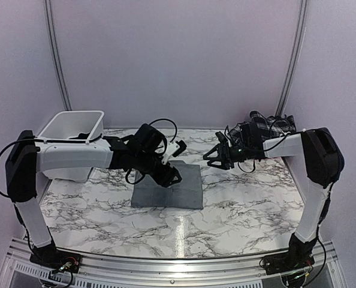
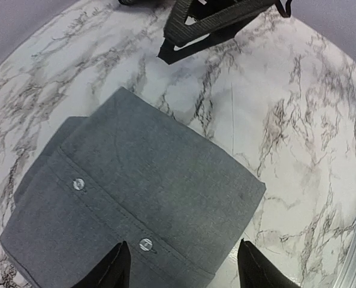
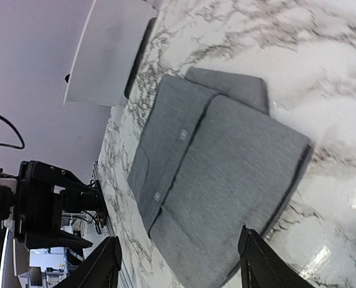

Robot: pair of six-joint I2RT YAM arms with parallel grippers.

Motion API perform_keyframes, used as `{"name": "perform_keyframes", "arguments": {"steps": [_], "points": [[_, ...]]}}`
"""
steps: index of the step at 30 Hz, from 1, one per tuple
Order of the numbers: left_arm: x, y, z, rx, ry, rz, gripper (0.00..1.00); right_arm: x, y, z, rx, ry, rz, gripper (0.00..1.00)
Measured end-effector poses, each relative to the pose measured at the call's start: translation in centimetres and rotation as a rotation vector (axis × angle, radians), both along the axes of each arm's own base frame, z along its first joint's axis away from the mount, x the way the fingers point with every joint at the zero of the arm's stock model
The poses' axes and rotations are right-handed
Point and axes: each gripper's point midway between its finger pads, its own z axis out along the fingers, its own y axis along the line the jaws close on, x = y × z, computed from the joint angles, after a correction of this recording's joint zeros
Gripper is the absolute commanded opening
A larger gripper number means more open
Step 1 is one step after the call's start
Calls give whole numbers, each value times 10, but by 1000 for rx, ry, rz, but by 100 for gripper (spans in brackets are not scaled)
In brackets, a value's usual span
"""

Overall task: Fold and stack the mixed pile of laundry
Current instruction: Pick up the square-folded shirt from the center of the board.

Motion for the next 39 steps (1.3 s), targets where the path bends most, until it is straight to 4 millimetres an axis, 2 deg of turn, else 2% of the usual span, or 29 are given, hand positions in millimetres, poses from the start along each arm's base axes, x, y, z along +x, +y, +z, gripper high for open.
{"name": "perform_keyframes", "arguments": {"steps": [4, 9, 12, 16, 18, 20, 23, 26, 28, 33, 36, 39], "points": [[-15, -27, -27, 129, -38, -105, 57, -16, -17, -40, -62, 109, -40, 62], [-36, -65, -63, 257, -90, -240, 53, -28, -27, -60, -90, 169, -59, 62], [-54, -74, -86, 322, -99, -321, 50, -31, -36, -65, -99, 191, -83, 64], [-60, -79, -109, 376, -104, -385, 49, -38, -42, -73, -108, 231, -104, 68], [-61, -81, -119, 397, -105, -405, 38, -42, -44, -78, -111, 257, -112, 69], [-58, -84, -117, 401, -127, -412, 24, -46, -46, -82, -114, 277, -119, 72], [-53, -89, -119, 405, -139, -411, 9, -54, -48, -88, -113, 316, -133, 77], [-53, -91, -119, 381, -112, -393, 0, -55, -45, -85, -86, 327, -141, 94], [-53, -94, -116, 340, -81, -374, 0, -56, -41, -81, -60, 331, -143, 97], [-49, -105, -99, 227, -28, -322, 0, -64, -21, -76, -20, 352, -122, 98], [-45, -110, -83, 160, -17, -292, 0, -75, -5, -76, -7, 382, -104, 97], [-44, -112, -67, 110, -18, -278, 0, -78, 2, -77, 8, 409, -106, 94]]}}
